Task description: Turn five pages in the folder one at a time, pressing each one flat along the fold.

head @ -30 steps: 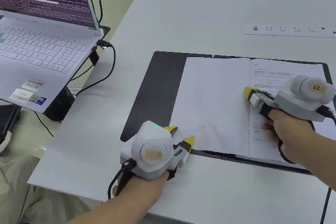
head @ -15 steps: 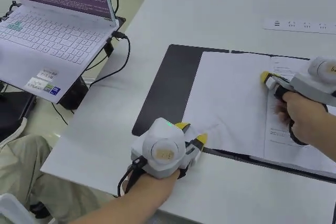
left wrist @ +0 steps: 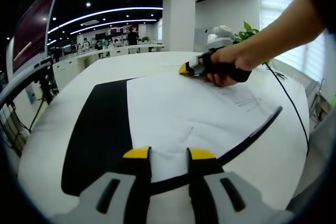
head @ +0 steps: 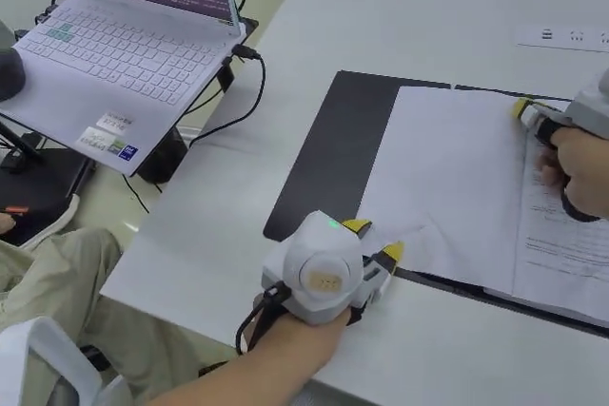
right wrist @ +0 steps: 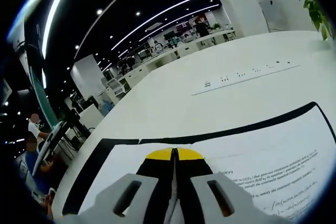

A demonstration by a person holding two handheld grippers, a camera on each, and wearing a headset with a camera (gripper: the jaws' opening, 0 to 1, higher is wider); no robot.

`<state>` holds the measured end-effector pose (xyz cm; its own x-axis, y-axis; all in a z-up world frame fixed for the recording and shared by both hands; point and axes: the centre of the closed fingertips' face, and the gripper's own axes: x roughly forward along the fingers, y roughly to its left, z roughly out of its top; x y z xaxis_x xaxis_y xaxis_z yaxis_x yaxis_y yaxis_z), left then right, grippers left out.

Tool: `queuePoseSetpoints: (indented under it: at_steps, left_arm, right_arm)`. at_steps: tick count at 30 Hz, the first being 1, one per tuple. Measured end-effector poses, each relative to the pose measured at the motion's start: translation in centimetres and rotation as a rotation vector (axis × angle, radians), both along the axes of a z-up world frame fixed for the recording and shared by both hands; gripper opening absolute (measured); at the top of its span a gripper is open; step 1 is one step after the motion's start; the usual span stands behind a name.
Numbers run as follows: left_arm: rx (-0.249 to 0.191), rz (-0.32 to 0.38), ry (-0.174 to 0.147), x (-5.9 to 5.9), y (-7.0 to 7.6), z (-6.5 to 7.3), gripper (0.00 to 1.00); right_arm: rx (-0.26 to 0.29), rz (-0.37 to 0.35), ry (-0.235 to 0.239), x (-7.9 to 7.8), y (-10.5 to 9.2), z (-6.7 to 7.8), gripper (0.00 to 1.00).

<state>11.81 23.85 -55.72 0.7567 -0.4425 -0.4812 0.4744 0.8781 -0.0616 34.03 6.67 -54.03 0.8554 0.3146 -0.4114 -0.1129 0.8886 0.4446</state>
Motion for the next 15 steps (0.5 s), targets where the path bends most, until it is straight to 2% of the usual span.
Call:
queuePoseSetpoints:
  at_steps: [3,7,15]
  left_arm:
    - [0.002,-0.001,0.002,0.0,0.0,0.0,0.25]
    - [0.000,0.000,0.000,0.0,0.0,0.0,0.26]
    - [0.001,-0.001,0.000,0.0,0.0,-0.1,0.25]
  right_arm:
    - [0.016,-0.014,0.008,0.7,-0.2,-0.2,0.00]
    - [0.005,-0.007,0.020,0.9,-0.2,-0.4,0.00]
    - [0.009,0.039,0.026,-0.5,-0.1,-0.6,0.00]
